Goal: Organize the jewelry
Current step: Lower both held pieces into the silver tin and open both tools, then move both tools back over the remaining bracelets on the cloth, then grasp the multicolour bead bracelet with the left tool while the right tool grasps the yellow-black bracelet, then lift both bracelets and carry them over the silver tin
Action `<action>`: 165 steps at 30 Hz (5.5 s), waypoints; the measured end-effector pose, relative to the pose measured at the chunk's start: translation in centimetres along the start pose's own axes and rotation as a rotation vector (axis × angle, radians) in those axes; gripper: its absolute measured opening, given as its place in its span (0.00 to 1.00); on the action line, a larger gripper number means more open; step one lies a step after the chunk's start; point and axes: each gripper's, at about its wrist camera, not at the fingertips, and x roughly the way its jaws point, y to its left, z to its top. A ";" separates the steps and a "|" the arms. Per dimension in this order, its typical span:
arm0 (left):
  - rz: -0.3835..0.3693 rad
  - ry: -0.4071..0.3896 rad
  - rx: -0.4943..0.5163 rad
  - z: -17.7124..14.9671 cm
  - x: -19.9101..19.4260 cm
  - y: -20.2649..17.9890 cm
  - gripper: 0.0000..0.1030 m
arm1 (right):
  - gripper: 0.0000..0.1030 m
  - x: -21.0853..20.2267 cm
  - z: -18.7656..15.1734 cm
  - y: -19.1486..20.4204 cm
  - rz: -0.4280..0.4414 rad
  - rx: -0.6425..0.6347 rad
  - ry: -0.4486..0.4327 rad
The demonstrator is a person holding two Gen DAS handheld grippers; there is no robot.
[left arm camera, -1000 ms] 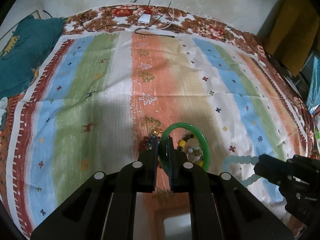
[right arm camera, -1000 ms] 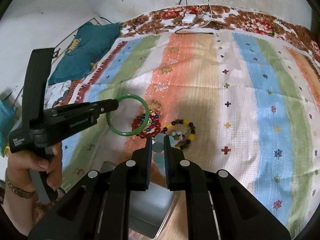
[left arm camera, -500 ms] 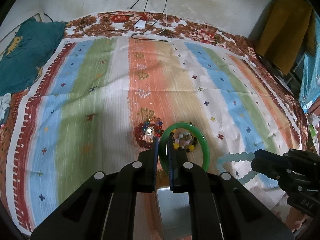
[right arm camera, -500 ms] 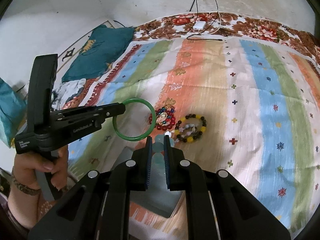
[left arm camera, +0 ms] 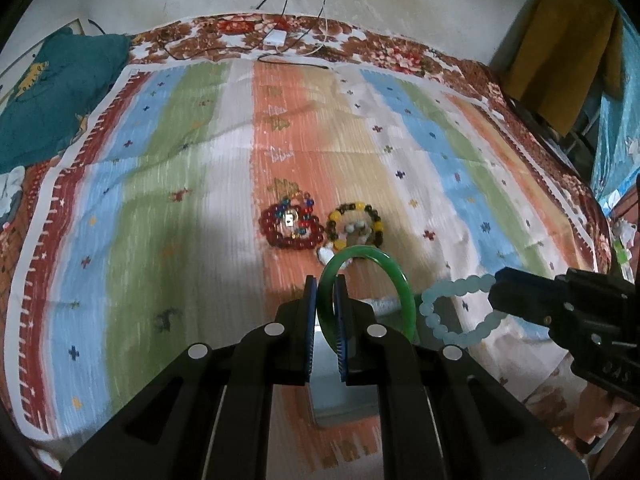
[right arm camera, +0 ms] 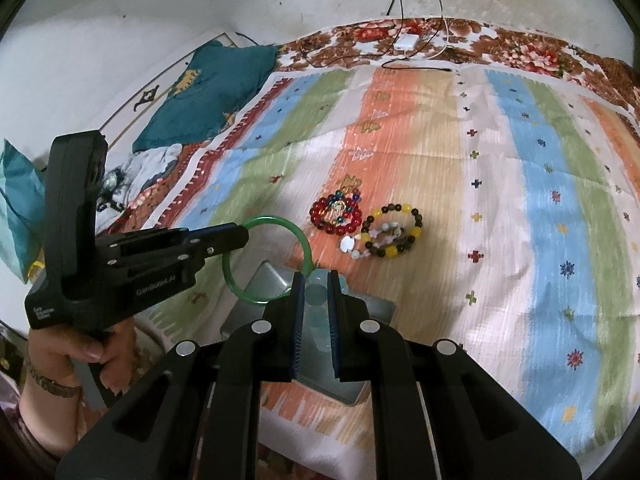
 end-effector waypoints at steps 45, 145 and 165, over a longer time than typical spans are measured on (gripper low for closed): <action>0.062 0.062 -0.070 5.8 5.2 3.3 0.80 | 0.74 5.5 3.9 -5.5 -0.169 0.116 0.072; 0.066 0.209 0.069 10.5 15.7 2.5 0.09 | 0.10 15.4 7.7 -8.5 -0.210 0.075 0.219; 0.017 0.120 0.050 10.4 10.7 1.4 0.09 | 0.10 10.1 8.3 -5.1 -0.174 0.017 0.107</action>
